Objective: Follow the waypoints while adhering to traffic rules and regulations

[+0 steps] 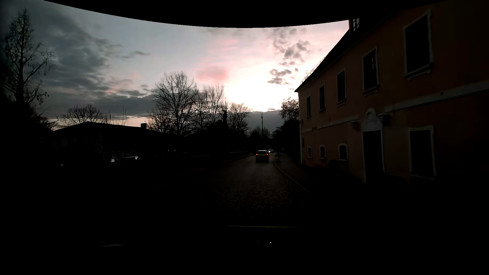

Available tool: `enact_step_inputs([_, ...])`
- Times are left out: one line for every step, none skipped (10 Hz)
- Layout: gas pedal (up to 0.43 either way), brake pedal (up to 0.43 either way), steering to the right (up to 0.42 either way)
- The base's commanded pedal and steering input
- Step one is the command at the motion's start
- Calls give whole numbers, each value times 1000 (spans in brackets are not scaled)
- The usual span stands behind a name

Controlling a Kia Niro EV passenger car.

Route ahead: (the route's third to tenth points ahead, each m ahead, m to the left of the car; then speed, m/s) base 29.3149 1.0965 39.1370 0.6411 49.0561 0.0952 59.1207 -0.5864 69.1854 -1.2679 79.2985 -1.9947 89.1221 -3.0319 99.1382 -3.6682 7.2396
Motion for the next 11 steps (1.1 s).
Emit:
enact_step_inputs([39, 0, 3])
enact_step_inputs([39, 0, 3])
enact_step_inputs([39, 0, 3])
enact_step_inputs([8, 0, 1])
enact_step_inputs([0, 0, 0])
enact_step_inputs([0, 0, 0])
enact_step_inputs([39, 0, 0])
enact_step_inputs([39, 0, 0])
enact_step_inputs([39, 0, 0])
enact_step_inputs([39, 0, 0])
enact_step_inputs([47, 0, 0])
